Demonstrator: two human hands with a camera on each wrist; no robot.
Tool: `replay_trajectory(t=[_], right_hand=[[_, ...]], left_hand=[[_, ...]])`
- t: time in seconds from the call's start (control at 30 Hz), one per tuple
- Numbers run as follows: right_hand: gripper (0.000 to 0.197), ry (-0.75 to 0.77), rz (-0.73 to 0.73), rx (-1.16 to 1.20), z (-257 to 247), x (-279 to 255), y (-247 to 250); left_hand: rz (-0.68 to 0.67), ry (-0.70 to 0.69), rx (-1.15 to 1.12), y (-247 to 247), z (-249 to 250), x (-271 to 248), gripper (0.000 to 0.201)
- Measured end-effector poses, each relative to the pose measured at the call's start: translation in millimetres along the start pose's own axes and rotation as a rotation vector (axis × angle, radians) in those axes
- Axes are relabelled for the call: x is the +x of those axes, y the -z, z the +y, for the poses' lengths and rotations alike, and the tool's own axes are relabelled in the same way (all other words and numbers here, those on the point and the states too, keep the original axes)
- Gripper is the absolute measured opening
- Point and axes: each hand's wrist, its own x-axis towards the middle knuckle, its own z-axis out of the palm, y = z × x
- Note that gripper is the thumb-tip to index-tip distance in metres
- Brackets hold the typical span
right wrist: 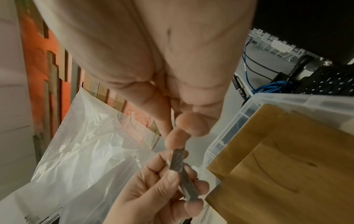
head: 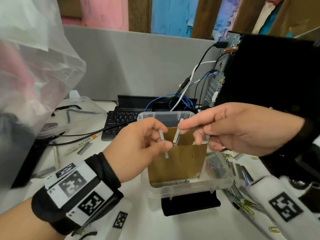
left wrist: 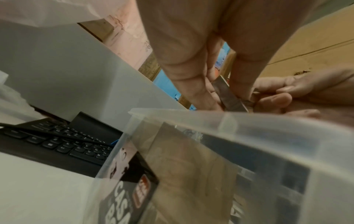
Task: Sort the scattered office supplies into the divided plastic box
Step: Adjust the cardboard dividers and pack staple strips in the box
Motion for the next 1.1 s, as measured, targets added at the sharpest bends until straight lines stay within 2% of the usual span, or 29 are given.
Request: replay_trajectory(t=[0.17, 0.37, 0.47, 0.6, 0.8, 0.97, 1.1], right_hand=[[0.037, 0.120, 0.020, 0.023, 15, 1, -6], [0.030, 0.228, 0.104, 0.078, 30, 2, -11], [0.025, 0.258, 0.182, 0.050, 31, 3, -15], [0.002, 0.261, 0.300, -0.001, 32, 7, -26], [0.020, 0.257, 0.373, -0.006, 36, 10, -29], [0.014, 0.294, 0.376, 0.035, 36, 7, -20], [0.013, 0.341, 0.327, 0.062, 37, 3, -18]], left_hand=[[-0.067, 0.113, -0.172, -1, 10, 1, 0.022], [-0.111, 0.161, -0.285, -4, 20, -2, 0.040], [-0.114, 0.166, -0.306, -7, 22, -1, 0.043], [-0.114, 0.120, -0.261, -14, 27, 1, 0.038], [-0.103, 0.079, -0.209, -21, 31, 1, 0.038], [-0.099, 0.106, -0.263, -20, 32, -1, 0.048], [-0.126, 0.116, -0.292, -19, 33, -1, 0.046]])
